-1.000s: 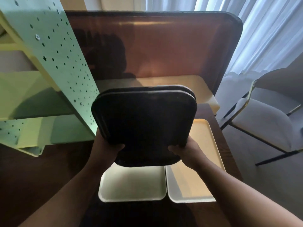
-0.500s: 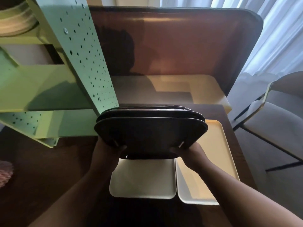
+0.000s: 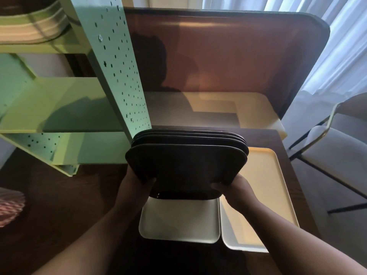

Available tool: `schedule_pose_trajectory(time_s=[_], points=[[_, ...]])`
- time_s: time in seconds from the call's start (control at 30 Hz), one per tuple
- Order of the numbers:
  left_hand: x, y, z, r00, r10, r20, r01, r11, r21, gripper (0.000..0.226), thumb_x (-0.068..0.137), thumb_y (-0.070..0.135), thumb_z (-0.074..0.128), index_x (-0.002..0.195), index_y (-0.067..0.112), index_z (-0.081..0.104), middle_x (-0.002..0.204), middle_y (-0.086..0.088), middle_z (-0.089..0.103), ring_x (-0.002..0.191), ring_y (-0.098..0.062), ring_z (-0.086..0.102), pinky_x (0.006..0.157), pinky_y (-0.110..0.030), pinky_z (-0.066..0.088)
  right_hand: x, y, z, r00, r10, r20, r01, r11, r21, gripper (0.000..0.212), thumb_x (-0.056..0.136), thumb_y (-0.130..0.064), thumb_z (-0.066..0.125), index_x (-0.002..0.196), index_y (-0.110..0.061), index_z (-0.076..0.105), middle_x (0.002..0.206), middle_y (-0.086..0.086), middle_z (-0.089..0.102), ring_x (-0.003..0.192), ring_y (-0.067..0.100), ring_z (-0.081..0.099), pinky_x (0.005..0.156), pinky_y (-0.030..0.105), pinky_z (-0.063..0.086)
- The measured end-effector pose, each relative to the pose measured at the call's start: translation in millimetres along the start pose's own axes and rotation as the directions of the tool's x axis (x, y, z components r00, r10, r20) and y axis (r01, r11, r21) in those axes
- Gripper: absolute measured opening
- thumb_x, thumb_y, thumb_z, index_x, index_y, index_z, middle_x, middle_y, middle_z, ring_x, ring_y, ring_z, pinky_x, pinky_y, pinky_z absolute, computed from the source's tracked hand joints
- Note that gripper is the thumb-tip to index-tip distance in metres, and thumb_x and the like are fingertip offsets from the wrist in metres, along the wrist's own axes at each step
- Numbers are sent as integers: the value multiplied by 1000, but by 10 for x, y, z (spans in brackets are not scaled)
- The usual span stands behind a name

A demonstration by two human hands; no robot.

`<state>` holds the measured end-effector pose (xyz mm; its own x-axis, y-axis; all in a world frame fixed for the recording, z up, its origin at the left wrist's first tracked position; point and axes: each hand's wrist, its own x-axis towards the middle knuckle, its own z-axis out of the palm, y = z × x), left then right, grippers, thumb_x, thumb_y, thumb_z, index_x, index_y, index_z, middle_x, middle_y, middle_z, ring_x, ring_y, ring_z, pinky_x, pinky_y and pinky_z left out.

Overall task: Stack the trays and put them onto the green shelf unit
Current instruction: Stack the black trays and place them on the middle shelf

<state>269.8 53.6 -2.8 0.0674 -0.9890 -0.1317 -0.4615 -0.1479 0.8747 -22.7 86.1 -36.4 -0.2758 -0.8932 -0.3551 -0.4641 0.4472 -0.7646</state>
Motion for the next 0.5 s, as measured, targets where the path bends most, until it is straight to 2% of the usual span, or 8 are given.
schedule_pose_trajectory(time_s=[0.13, 0.2, 0.27, 0.33, 0.4, 0.5], points=[[122, -91, -24, 997, 62, 36, -61, 998, -28, 67, 80, 18, 76, 136, 31, 43, 118, 9, 65, 112, -23, 65, 90, -47, 56, -25, -11, -14, 1000, 2, -4, -2, 999, 41, 34, 79, -12, 81, 108, -22, 67, 88, -13, 68, 79, 3, 61, 60, 21, 43], [241, -225, -5, 998, 26, 63, -24, 999, -39, 69, 74, 21, 74, 135, 28, 43, 116, 2, 67, 109, -27, 66, 86, -56, 57, -20, -21, -17, 1000, 11, 3, -11, 996, 84, 34, 79, -9, 80, 107, -23, 67, 89, -13, 68, 81, 7, 63, 62, 20, 45], [288, -196, -27, 995, 40, 92, -36, 998, -46, 65, 72, 23, 73, 131, 23, 47, 113, 1, 69, 107, -26, 67, 85, -56, 57, -16, -70, -32, 1000, 12, 6, -13, 995, 94, 31, 81, -8, 80, 103, -25, 66, 88, -13, 68, 81, 8, 64, 63, 19, 47], [322, -117, -55, 990, 80, 114, -76, 996, -38, 58, 76, 31, 75, 127, 17, 51, 111, 0, 70, 106, -24, 68, 84, -50, 58, 8, -120, -75, 1000, 12, 16, -14, 995, 98, 26, 82, -10, 80, 101, -25, 68, 89, -11, 70, 85, 11, 66, 69, 24, 52], [337, -3, -87, 986, 95, 141, -94, 996, -12, 55, 77, 37, 77, 121, 16, 54, 107, 1, 71, 103, -21, 68, 81, -41, 56, 10, -189, -155, 999, 5, 51, -9, 998, 60, 26, 84, -14, 79, 107, -21, 71, 92, -10, 72, 86, 10, 67, 70, 27, 53], [360, 179, -128, 988, 52, 142, -54, 998, 13, 36, 81, 21, 78, 110, 16, 56, 93, 11, 67, 87, -13, 65, 68, -17, 48, -29, -276, -305, 995, 12, 104, -18, 998, 56, 31, 83, -18, 79, 114, -21, 73, 99, -7, 76, 90, 12, 70, 74, 28, 55]])
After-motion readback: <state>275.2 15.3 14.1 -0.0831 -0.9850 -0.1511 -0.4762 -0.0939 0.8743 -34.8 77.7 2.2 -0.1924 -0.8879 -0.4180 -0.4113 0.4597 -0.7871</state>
